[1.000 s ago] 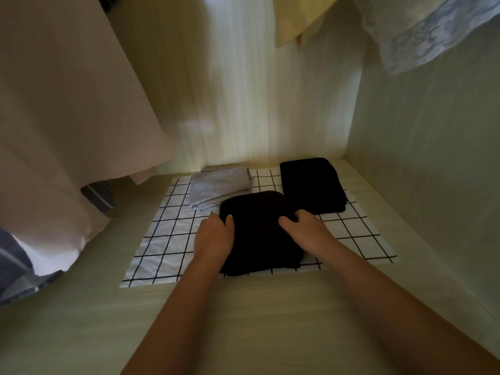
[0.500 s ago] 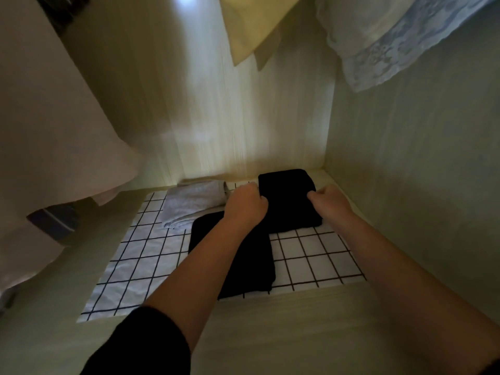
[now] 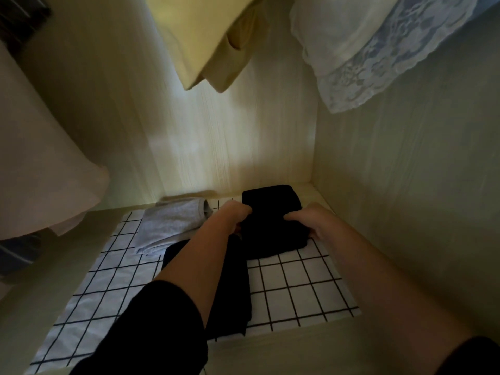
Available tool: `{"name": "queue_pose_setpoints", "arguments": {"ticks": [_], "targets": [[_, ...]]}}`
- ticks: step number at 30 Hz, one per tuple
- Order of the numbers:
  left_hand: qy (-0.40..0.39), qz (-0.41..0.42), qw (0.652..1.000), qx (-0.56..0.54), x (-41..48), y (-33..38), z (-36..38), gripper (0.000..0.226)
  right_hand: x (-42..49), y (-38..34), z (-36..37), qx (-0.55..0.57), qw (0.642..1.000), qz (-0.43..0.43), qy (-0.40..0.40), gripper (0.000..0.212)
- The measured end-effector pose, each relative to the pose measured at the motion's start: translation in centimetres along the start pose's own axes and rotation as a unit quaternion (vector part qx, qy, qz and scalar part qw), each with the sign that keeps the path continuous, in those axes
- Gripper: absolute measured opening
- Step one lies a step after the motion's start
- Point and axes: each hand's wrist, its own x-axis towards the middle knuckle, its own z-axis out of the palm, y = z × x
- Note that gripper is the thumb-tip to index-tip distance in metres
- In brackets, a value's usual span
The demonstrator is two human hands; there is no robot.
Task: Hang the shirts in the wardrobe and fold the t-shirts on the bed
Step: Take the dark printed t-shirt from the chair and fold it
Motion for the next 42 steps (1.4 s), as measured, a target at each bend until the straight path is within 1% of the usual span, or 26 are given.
{"name": "queue_pose_setpoints", "arguments": {"ticks": [1,2,3,6,9,11,13,15,17,20,24,25,27,30,32,34,36,38,39,42], "targets": [[-0.003,-0.004,1.0,-0.015,0.0,0.0,0.0,0.024,0.1,0.0,0.0,0.003,1.0,0.0,-0.005,0.047],[-0.003,-0.008,1.0,-0.028,0.3,-0.1,0.1,0.014,0.2,0.0,0.1,0.003,1.0,-0.001,-0.01,0.047],[0.0,-0.014,0.999,-0.044,0.4,-0.2,0.1,0.008,0.3,0.0,0.1,0.002,1.0,-0.005,-0.017,0.046],[-0.004,-0.02,0.996,-0.086,1.0,-0.5,0.0,0.015,0.8,-0.1,0.1,0.024,0.999,-0.024,-0.035,0.043],[-0.028,-0.029,0.988,-0.15,1.2,-0.4,-0.3,0.02,1.4,-0.6,-0.1,0.078,0.995,-0.03,-0.05,0.047],[-0.055,-0.035,0.977,-0.204,1.1,-0.4,-0.5,0.025,1.8,-1.2,-0.1,0.117,0.99,-0.032,-0.065,0.04],[-0.069,-0.041,0.959,-0.273,1.3,-0.5,-0.9,0.021,2.1,-1.8,-0.1,0.141,0.987,-0.02,-0.078,0.026],[-0.074,-0.041,0.939,-0.333,1.2,-0.7,-1.0,0.021,2.6,-2.1,-0.3,0.157,0.983,0.005,-0.09,0.012],[-0.067,-0.037,0.928,-0.366,1.3,-0.9,-0.9,0.019,3.0,-2.2,-0.6,0.161,0.981,0.033,-0.102,0.002],[-0.039,-0.047,0.919,-0.389,1.7,-1.3,-0.9,0.016,3.5,-2.3,-1.1,0.158,0.978,0.06,-0.121,0.006],[-0.002,-0.066,0.906,-0.417,2.7,-1.9,-1.3,0.002,3.6,-2.3,-1.4,0.164,0.975,0.081,-0.126,0.01],[0.005,-0.062,0.902,-0.427,2.8,-1.9,-1.3,0.003,3.6,-2.2,-1.4,0.181,0.972,0.087,-0.121,0.013],[0.017,-0.047,0.892,-0.45,2.8,-1.8,-1.3,0.01,3.7,-2.1,-1.3,0.228,0.962,0.103,-0.111,0.02],[0.032,-0.04,0.895,-0.443,2.5,-1.8,-1.2,0.017,4.0,-1.6,-1.2,0.283,0.947,0.11,-0.103,0.022],[0.039,-0.048,0.904,-0.424,2.5,-1.8,-1.4,0.014,4.4,-1.2,-1.2,0.277,0.951,0.097,-0.101,0.016],[0.044,-0.053,0.916,-0.395,2.2,-1.6,-1.7,0.01,4.8,-1.3,-1.2,0.222,0.966,0.086,-0.097,0.008],[0.054,-0.046,0.94,-0.334,2.0,-1.3,-1.9,0.011,5.5,-1.6,-1.1,0.15,0.983,0.075,-0.075,0.004],[0.085,-0.025,0.959,-0.271,1.8,-1.2,-1.9,0.023,6.0,-2.0,-0.8,0.107,0.99,0.07,-0.063,0.004],[0.098,-0.022,0.962,-0.252,1.6,-1.2,-2.0,0.026,6.2,-2.1,-0.6,0.097,0.991,0.065,-0.06,0.005],[0.093,-0.032,0.981,-0.167,0.7,-1.2,-2.1,0.022,7.5,-2.2,0.0,0.074,0.996,0.027,-0.034,0.026]]}}
